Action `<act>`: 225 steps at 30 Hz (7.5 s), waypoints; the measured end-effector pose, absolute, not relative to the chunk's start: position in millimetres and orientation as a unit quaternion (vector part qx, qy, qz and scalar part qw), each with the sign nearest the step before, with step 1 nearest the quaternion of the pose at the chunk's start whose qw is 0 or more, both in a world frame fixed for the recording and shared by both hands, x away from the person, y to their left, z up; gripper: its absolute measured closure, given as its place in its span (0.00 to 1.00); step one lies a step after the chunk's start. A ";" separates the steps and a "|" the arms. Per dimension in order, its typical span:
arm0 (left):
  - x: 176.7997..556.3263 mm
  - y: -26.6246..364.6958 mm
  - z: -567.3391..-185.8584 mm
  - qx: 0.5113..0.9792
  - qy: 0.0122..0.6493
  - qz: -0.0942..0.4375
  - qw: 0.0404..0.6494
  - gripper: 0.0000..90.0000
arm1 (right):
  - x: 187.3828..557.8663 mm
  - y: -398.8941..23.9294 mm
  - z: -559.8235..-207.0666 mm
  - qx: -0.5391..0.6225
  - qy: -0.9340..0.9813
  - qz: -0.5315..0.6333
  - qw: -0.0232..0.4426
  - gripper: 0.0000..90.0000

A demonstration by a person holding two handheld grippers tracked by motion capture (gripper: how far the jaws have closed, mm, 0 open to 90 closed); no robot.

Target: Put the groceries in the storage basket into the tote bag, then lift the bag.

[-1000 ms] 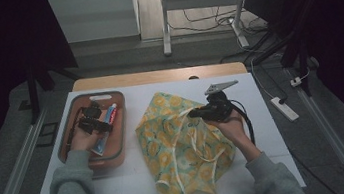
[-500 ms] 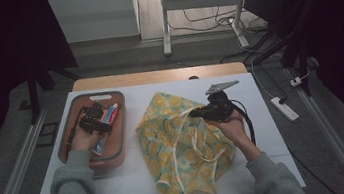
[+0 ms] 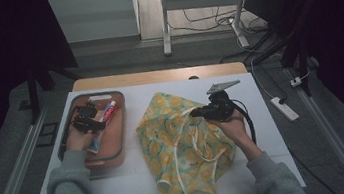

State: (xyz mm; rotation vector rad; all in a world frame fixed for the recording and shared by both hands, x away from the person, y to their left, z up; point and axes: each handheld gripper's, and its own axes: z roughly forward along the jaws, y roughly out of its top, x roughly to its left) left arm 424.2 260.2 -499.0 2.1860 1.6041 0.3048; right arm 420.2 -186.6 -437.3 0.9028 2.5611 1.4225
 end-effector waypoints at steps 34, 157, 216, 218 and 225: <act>331.4 198.3 -387.2 0.814 0.343 0.030 0.467 0.84 | 419.1 -192.6 -424.6 0.298 0.815 0.494 0.050 0.98; 327.9 88.8 -456.8 0.825 0.375 0.016 0.423 0.44 | 394.3 -193.1 -413.2 0.323 0.782 0.532 0.026 0.92; 356.9 63.8 -515.2 0.861 0.363 0.013 0.357 0.98 | 335.9 -280.4 -491.8 0.387 0.826 0.403 0.072 0.99; 350.7 61.9 -510.2 0.863 0.347 -0.007 0.368 0.97 | 336.4 -284.7 -489.7 0.392 0.821 0.408 0.074 0.99; 331.8 34.5 -511.1 0.890 0.307 -0.002 0.339 0.30 | 337.4 -285.4 -491.5 0.393 0.822 0.407 0.072 0.99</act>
